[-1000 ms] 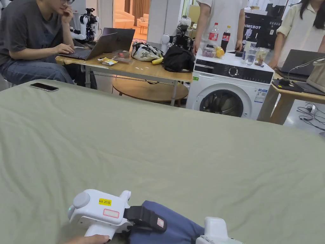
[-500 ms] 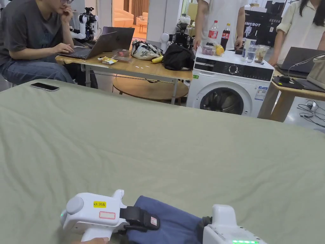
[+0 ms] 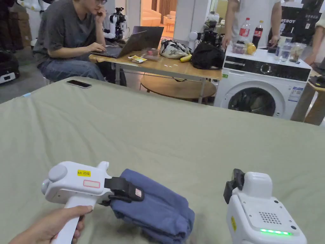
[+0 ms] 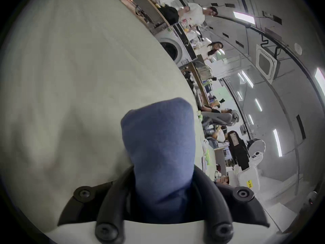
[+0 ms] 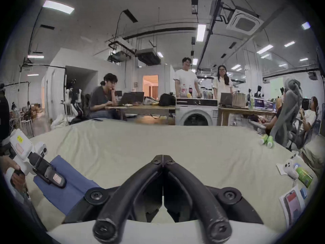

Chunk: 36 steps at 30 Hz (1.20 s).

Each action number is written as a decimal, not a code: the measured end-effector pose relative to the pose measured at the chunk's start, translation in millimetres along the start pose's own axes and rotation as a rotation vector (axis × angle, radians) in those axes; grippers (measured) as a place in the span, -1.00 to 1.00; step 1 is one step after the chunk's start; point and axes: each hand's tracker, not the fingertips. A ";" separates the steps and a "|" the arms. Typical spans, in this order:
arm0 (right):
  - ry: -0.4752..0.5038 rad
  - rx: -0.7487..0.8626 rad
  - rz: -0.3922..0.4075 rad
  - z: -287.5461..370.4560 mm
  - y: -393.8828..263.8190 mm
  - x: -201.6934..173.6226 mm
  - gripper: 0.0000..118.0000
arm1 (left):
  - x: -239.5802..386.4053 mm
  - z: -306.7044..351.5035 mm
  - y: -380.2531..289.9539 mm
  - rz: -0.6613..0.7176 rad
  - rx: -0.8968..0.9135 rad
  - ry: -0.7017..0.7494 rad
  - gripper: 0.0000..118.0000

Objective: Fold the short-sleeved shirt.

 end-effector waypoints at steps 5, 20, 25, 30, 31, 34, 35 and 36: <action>0.125 0.019 0.017 -23.8 13.2 -65.9 -1.00 | -36.6 92.0 12.6 0.049 0.103 0.086 -0.70; 0.460 -0.020 0.119 -63.8 21.4 -252.2 -1.00 | -107.4 301.7 76.1 0.172 0.171 0.508 -0.70; 0.450 -0.028 0.112 -69.1 22.0 -254.9 -1.00 | -115.1 295.3 112.4 0.086 0.080 0.706 -0.70; 0.428 -0.042 0.117 -74.4 20.6 -244.7 -1.00 | -116.0 268.7 105.6 0.104 0.036 0.841 -0.04; 0.427 -0.045 0.113 -75.5 20.4 -241.7 -1.00 | -115.8 263.9 104.3 0.087 0.027 0.893 0.11; 0.407 -0.048 0.118 -77.0 20.2 -234.0 -1.00 | -104.9 269.3 96.6 0.034 0.032 0.957 0.11; 0.406 -0.048 0.116 -77.8 20.4 -231.0 -1.00 | -108.0 286.0 105.4 0.022 0.046 0.967 0.11; 0.400 -0.050 0.112 -78.7 21.1 -229.1 -1.00 | -101.8 293.1 105.3 -0.007 0.087 1.011 0.11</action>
